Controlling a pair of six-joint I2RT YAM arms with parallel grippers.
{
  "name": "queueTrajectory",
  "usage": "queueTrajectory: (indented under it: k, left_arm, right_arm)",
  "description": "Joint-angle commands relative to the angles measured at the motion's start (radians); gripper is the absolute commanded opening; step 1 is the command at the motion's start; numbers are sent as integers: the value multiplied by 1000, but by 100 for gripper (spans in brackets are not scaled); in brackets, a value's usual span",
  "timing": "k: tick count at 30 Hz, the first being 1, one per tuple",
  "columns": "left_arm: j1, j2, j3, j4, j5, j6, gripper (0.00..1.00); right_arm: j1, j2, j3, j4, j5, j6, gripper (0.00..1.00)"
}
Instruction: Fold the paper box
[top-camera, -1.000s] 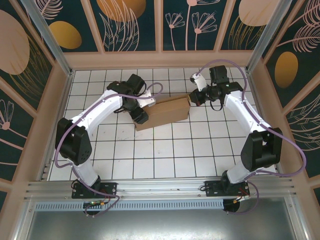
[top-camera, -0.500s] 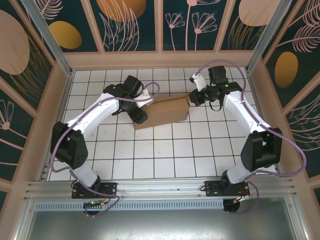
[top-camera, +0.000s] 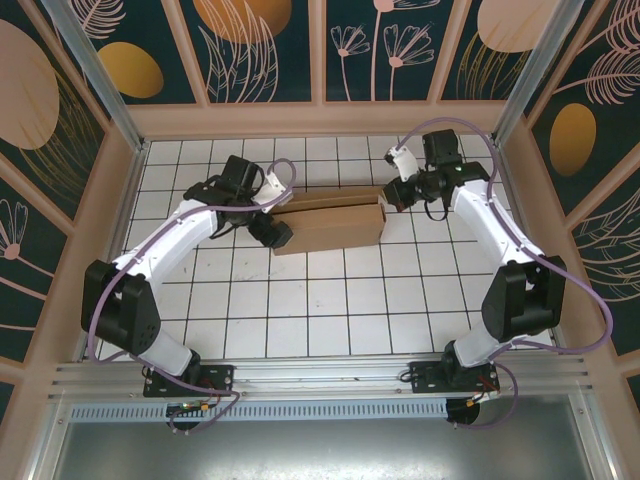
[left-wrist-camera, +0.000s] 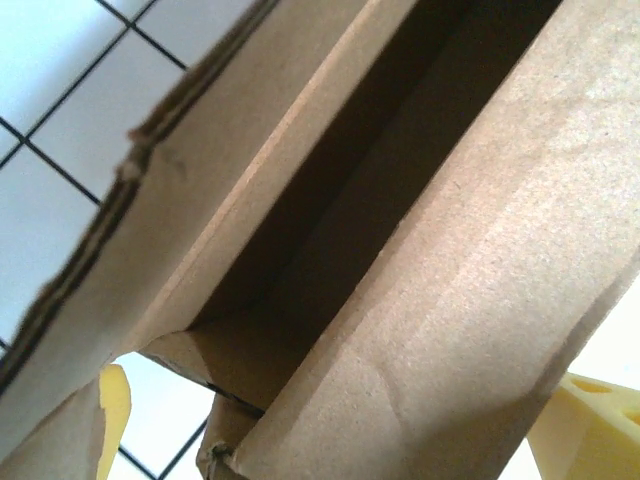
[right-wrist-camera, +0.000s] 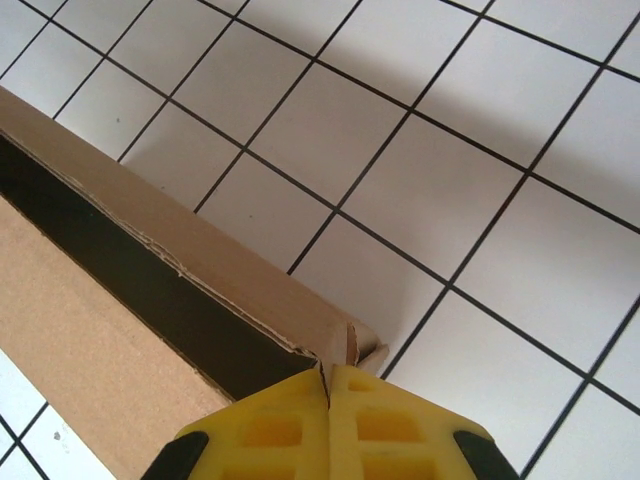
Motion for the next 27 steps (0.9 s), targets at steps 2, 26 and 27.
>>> queueTrajectory:
  k: [2,26,27]
  left_arm:
    - [5,-7,-55,172,46,-39,91]
    - [20,148,40,239,157,-27,54]
    - [20,148,46,238,163,-26,54]
  right_arm:
    - [-31,33,71,-57,-23,-43,0]
    - [-42,91,132,-78,-4,22,0]
    - [-38,82,125,-67,-5,11,0]
